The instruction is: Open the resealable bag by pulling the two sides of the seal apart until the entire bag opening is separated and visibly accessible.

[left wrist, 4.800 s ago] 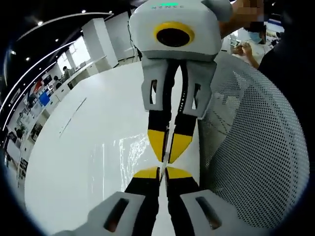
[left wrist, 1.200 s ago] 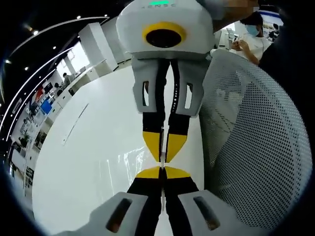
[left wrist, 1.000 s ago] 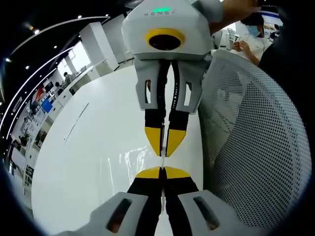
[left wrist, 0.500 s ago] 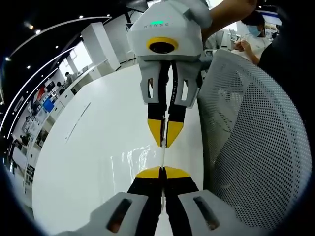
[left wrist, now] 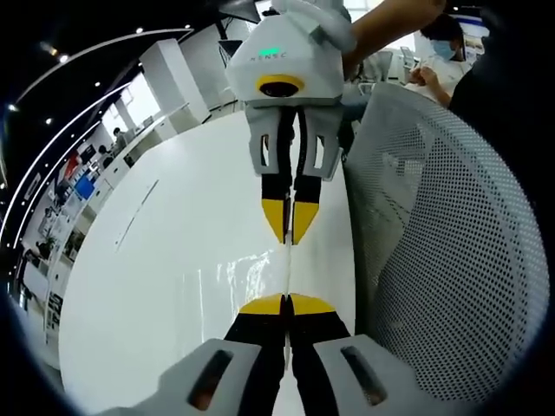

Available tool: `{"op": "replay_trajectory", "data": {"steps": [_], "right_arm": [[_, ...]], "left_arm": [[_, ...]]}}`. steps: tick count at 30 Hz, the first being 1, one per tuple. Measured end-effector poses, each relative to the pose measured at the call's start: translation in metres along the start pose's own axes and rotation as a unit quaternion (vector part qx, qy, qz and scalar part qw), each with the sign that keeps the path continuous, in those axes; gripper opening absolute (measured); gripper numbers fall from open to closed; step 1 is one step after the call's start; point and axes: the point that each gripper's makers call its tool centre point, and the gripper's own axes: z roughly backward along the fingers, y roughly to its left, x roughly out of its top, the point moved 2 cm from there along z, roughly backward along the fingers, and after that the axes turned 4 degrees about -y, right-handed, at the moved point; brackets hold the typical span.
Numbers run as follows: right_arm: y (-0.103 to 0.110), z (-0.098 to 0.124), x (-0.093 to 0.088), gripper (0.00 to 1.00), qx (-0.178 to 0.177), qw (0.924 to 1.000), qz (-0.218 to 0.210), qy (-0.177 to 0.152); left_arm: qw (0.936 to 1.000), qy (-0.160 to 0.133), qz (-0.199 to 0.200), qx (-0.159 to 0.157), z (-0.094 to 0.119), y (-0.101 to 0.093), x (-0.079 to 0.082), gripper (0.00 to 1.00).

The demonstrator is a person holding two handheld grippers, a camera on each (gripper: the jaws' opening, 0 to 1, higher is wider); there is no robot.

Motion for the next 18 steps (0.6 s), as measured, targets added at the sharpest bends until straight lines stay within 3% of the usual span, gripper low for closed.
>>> {"op": "replay_trajectory", "data": {"steps": [18], "right_arm": [[0.002,0.005,-0.018,0.0,-0.003,0.9998,-0.013,0.017]], "left_arm": [[1.0,0.003,-0.005,0.004,0.003,-0.001,-0.004,0.0]]}}
